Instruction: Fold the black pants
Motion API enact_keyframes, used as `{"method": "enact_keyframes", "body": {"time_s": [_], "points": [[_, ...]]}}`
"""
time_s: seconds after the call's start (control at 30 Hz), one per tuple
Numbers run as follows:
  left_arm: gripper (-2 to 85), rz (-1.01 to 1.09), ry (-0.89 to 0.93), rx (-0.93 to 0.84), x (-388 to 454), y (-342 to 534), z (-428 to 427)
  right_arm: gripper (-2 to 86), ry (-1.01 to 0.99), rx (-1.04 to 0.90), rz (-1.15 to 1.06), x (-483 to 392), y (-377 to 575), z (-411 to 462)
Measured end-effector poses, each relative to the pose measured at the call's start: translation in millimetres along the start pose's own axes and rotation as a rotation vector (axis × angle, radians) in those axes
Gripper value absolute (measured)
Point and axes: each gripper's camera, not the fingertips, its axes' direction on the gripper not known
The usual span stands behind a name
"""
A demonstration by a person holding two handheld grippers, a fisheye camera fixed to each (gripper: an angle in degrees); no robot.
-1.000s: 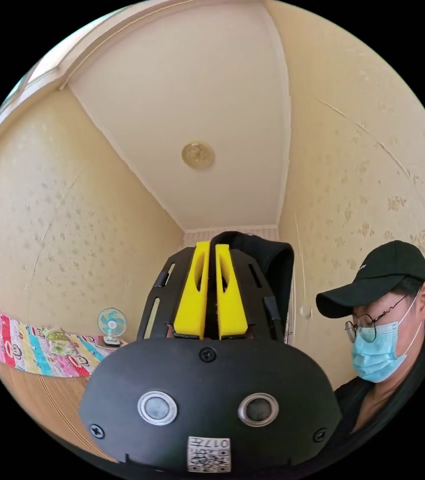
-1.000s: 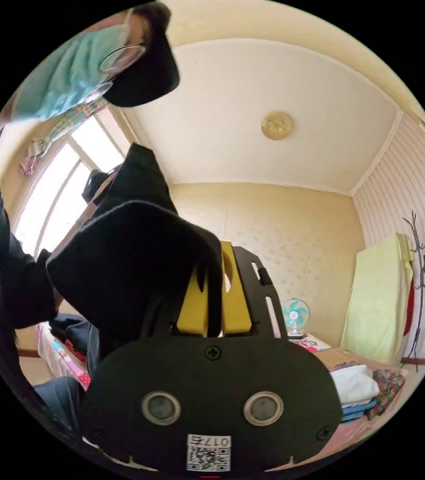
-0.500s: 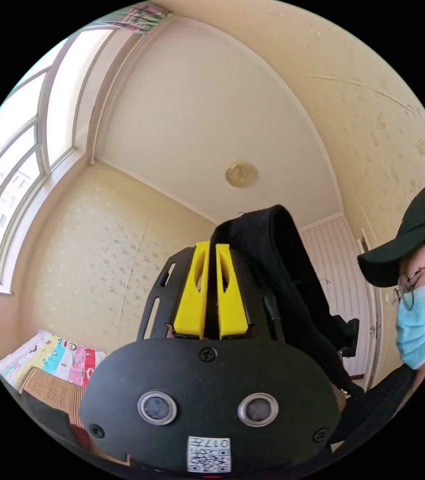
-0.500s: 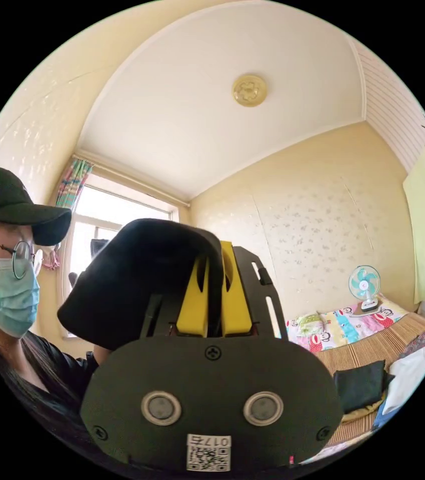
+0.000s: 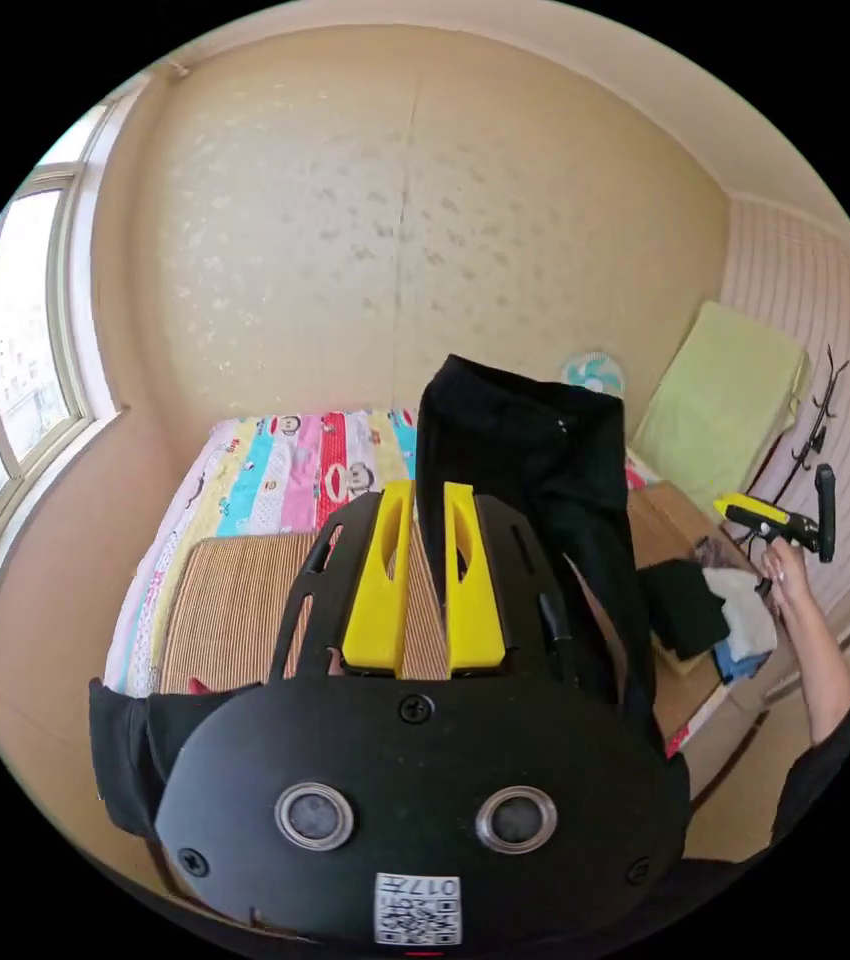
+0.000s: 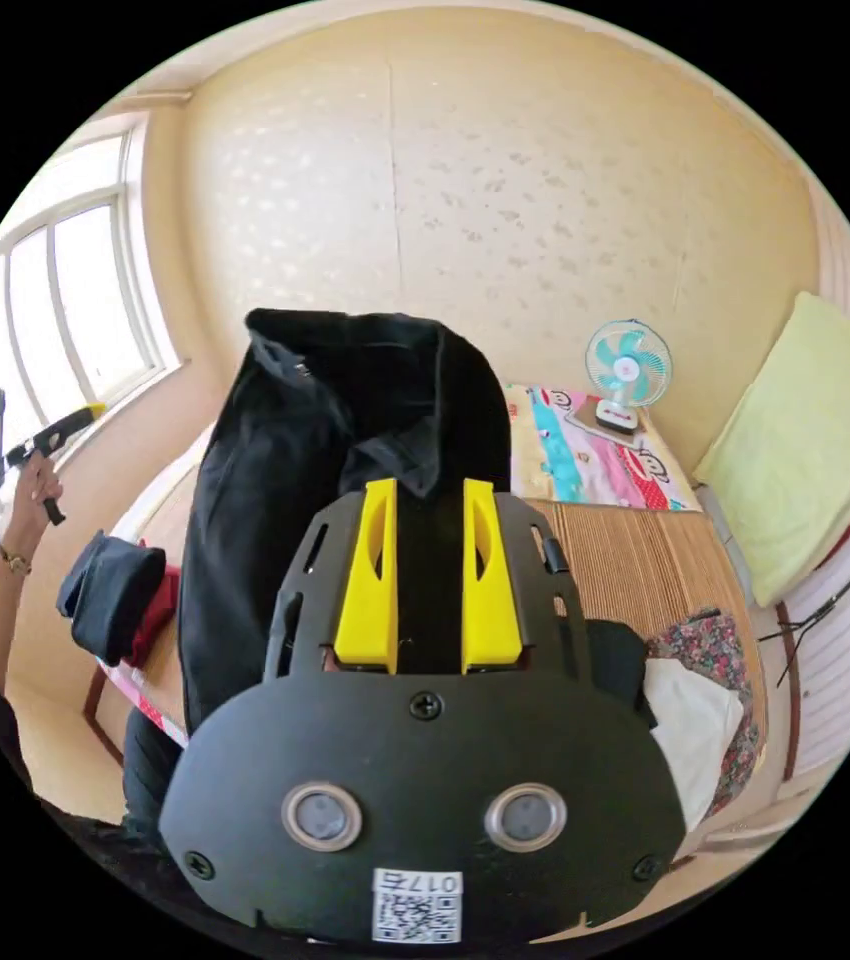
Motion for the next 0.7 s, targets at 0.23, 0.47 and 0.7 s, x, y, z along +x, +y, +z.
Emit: {"method": "enact_keyframes", "body": {"time_s": [0.23,0.47,0.7], "points": [[11.1,-0.047,0.287,-0.603,-5.8,280.4,176.0,11.5,-0.100,-0.355,0.146,18.5,257.6,150.4],[8.0,-0.202,0.348,-0.606,30.5,416.4,167.7,12.8,0.020,-0.365,0.406,23.7,402.6,133.2],[0.2,-0.260,0.519,-0.542,7.5,428.3,106.4,3.4,-0.147,-0.299,0.331,28.0,432.3,65.2]]}}
